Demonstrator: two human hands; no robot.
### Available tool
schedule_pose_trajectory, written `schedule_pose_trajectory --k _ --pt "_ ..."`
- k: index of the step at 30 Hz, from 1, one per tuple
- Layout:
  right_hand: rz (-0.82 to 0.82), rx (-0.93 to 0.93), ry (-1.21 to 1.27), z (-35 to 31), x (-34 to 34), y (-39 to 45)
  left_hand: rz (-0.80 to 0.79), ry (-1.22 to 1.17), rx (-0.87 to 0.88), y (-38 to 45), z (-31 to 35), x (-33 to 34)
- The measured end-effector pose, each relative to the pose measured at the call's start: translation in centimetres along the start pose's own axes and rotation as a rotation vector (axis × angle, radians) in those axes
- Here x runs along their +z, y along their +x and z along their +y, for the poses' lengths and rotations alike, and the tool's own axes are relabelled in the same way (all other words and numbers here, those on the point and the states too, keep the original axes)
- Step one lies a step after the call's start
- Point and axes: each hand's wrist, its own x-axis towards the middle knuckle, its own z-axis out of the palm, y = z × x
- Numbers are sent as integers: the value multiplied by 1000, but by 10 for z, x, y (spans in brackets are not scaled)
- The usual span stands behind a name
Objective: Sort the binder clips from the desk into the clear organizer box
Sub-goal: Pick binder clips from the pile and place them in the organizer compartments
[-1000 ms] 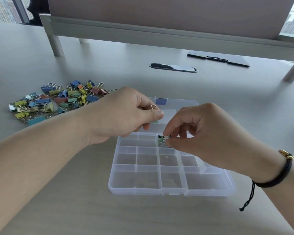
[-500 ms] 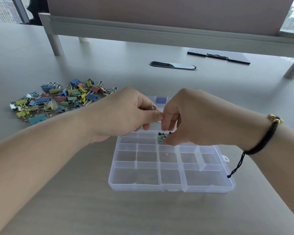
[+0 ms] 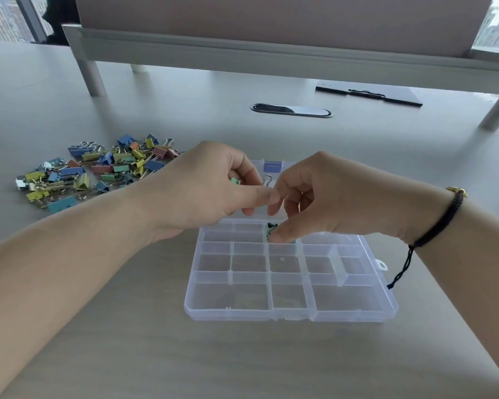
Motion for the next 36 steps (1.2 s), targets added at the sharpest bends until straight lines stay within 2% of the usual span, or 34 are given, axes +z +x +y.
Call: schedule_pose_trajectory --k 4,10,18,25,36 --pt "42 -16 61 0 -8 -9 25 -36 49 -3 5 -3" --pt "258 -110 278 4 -15 -23 -6 -5 122 -8 12 -2" --pt "175 -131 215 1 -11 -31 -121 122 139 -11 14 -3" --pt "107 -98 25 -5 -3 -32 -155 283 109 -12 12 0" --pt "54 -100 -229 -4 3 -34 -82 253 96 -12 9 9"
